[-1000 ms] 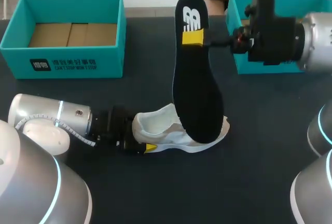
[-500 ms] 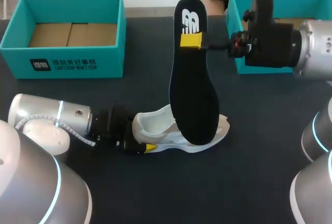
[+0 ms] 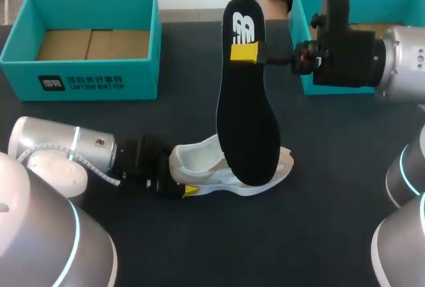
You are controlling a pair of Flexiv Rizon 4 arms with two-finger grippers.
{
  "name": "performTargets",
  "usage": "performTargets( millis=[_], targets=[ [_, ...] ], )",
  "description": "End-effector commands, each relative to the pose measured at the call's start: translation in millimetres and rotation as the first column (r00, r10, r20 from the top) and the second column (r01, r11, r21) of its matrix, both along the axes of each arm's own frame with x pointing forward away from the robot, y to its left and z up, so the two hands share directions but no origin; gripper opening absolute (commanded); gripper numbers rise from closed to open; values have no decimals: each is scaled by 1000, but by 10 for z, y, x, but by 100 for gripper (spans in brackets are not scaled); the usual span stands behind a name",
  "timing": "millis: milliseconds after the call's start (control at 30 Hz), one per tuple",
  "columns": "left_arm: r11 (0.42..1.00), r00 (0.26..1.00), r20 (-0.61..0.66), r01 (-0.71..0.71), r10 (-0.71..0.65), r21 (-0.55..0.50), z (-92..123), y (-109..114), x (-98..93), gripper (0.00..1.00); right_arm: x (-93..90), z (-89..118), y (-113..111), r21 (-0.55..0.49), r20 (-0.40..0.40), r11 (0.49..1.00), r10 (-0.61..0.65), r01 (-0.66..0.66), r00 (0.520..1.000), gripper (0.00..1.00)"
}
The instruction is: Take the shoe out of the shoebox, open the shoe tongue, remove and reinsert the insole, then place the shoe into the shoebox
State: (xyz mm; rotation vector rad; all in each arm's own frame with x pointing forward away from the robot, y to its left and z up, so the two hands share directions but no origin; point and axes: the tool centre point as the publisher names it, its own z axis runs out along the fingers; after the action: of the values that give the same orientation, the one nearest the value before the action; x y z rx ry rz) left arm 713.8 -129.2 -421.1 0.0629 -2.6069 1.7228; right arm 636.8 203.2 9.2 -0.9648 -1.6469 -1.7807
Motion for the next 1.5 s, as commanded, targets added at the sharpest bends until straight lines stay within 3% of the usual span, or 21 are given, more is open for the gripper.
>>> performTargets(
  millis=[33, 233, 700, 900, 1167, 1367, 1500],
  targets=[
    [999, 1000, 3, -7, 7, 36, 111, 33, -22, 100, 6, -2, 43, 0, -1, 1000, -4, 4, 1000, 0],
    [993, 1000, -3, -28, 29, 117, 233, 113, -26, 100, 6, -2, 43, 0, -1, 1000, -4, 4, 1000, 0],
    [991, 1000, -11, -5, 6, 131, 274, 119, -42, 100, 6, -2, 43, 0, -1, 1000, -4, 4, 1000, 0],
    [962, 1000, 8, -21, 20, 271, 392, 170, -68, 100, 6, -2, 43, 0, -1, 1000, -4, 4, 1000, 0],
    [927, 1000, 1, -12, 13, 376, 556, 209, -71, 100, 6, -2, 43, 0, -1, 1000, -4, 4, 1000, 0],
    [861, 999, -23, -29, 47, 508, 677, 213, -63, 100, 6, -2, 43, 0, -1, 1000, -4, 4, 1000, 0],
    [847, 998, 20, -59, 57, 528, 716, 197, -13, 100, 6, -2, 43, 0, -1, 1000, -4, 4, 1000, 0]
  ],
)
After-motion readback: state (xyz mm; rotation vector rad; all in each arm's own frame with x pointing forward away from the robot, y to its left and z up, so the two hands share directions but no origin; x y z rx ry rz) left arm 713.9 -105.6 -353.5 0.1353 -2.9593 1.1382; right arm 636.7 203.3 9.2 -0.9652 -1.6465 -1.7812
